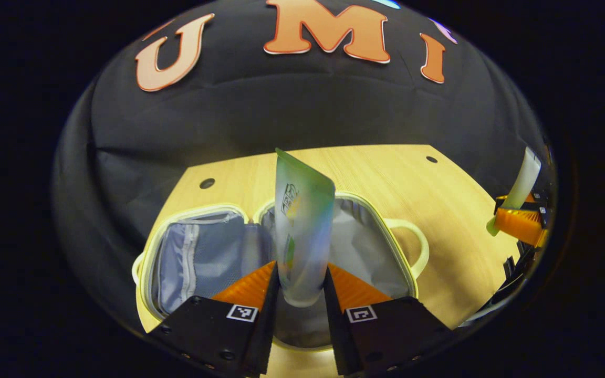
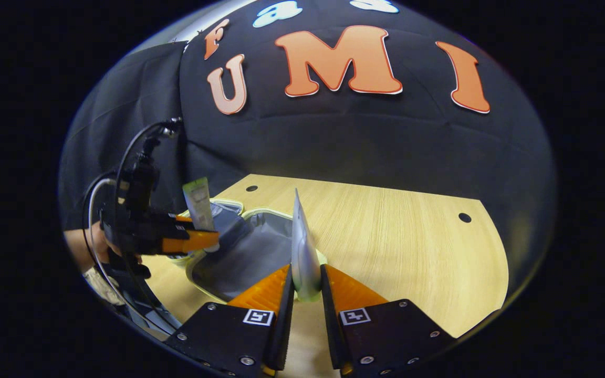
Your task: First open the suitcase, pack the skin care products into it, and then close the suitcase.
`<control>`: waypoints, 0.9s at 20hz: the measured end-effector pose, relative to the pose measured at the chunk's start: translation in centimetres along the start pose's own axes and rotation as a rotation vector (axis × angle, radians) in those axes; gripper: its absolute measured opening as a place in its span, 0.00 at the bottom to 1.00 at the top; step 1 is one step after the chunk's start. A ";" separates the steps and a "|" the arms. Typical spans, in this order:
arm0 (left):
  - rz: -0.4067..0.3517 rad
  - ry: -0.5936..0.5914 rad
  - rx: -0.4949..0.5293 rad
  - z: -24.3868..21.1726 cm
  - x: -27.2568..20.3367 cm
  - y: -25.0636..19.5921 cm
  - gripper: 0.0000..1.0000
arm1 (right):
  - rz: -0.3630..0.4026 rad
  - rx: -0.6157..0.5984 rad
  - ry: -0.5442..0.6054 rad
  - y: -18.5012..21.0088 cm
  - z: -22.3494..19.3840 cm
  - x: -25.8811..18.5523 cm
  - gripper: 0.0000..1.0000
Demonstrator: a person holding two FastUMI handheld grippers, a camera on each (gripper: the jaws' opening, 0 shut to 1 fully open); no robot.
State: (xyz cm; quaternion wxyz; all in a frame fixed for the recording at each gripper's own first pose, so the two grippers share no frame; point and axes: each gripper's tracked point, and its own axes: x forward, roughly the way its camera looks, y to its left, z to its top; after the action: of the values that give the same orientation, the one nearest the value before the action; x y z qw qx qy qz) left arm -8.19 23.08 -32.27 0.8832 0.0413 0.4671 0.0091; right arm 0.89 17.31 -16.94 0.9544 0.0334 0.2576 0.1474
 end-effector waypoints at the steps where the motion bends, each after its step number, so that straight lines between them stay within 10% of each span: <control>1: -0.016 0.026 0.003 -0.5 0.5 -0.1 0.47 | -0.012 0.010 0.004 0.2 0.0 0.1 0.32; 18: -0.116 0.324 -0.183 -6.5 7.4 -0.8 0.46 | -0.092 0.159 0.076 4.4 -1.7 5.0 0.32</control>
State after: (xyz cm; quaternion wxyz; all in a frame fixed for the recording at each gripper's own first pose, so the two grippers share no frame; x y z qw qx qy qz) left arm -9.43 23.14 -42.10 0.7957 -0.0682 0.6018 0.0074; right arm 3.05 22.95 -20.22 0.9439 0.0918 0.3058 0.0838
